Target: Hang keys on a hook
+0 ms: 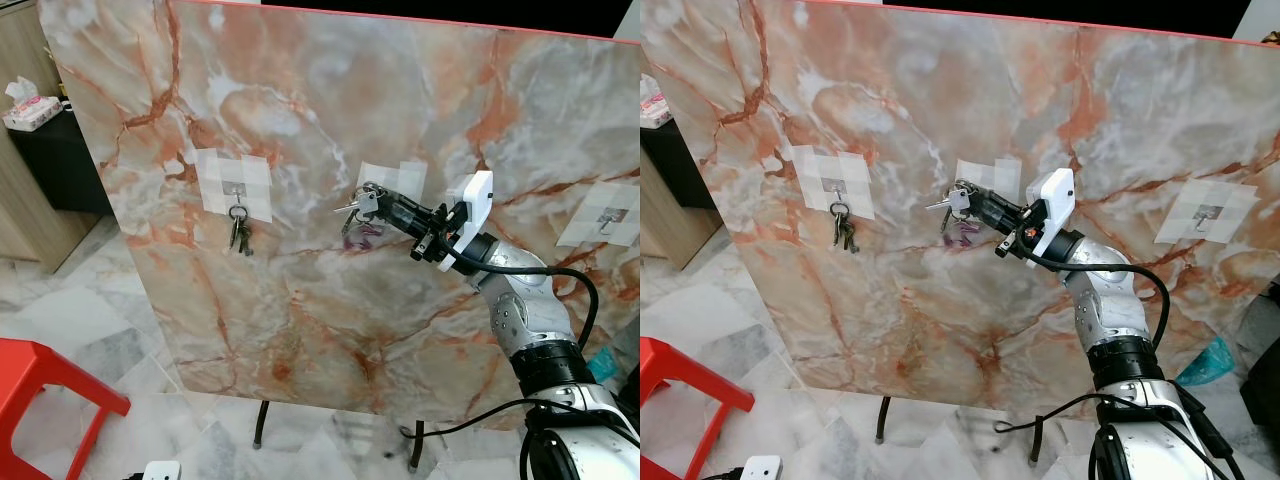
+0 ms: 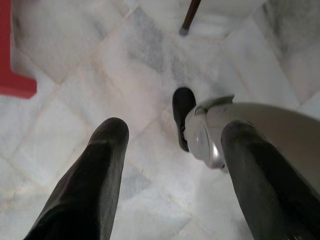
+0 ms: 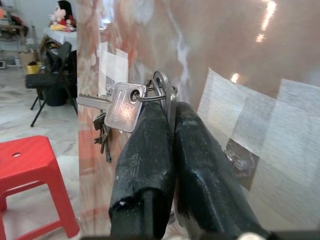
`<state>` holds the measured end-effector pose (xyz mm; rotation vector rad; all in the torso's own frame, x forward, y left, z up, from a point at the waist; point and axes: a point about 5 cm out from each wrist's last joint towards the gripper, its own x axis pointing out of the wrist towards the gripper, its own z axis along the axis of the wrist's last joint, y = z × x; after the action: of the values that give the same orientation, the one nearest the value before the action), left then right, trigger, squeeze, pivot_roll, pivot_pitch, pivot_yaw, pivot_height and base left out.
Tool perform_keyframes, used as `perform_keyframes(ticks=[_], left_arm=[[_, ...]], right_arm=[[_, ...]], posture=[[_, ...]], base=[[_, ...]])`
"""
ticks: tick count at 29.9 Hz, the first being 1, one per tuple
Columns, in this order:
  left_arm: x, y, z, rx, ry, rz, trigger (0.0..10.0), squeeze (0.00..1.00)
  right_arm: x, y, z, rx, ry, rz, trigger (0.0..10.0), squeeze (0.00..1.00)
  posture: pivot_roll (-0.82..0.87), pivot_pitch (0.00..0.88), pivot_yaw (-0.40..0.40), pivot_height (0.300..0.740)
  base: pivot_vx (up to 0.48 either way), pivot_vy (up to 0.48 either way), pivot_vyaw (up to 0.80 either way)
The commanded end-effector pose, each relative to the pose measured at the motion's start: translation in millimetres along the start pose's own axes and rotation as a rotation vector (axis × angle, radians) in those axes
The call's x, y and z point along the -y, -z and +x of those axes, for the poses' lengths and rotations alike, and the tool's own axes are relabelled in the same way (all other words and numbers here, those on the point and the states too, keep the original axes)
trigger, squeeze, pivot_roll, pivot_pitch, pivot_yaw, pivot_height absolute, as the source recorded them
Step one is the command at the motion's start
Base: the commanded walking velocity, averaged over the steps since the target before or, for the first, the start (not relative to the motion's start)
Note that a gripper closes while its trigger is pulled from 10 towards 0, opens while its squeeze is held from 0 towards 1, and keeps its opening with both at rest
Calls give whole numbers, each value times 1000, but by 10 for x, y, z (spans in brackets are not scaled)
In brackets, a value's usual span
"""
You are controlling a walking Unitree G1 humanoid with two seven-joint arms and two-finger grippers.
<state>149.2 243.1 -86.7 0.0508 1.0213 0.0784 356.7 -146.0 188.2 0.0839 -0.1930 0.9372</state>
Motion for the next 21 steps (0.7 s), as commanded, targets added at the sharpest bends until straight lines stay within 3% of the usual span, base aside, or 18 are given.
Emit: perform_keyframes(ticks=[1,10,15,21], left_arm=[[3,-10,6,-10,1,-9,10000,0],[475,-136,84,2,41,9,10000,0],[821,-219,101,9,70,17,10000,0],[824,-182,95,5,69,19,10000,0]], right_arm=[[49,-20,-47,-8,30,-27,10000,0],[93,57,-82,-35,88,-23,10000,0],[170,116,-122,-70,169,-39,10000,0],[204,96,-127,-53,207,-40,10000,0]], posture=[[2,0,-77,740],[4,0,-72,740],[5,0,-72,740],[5,0,-72,740]], base=[[0,0,0],[0,0,0],[0,0,0],[0,0,0]])
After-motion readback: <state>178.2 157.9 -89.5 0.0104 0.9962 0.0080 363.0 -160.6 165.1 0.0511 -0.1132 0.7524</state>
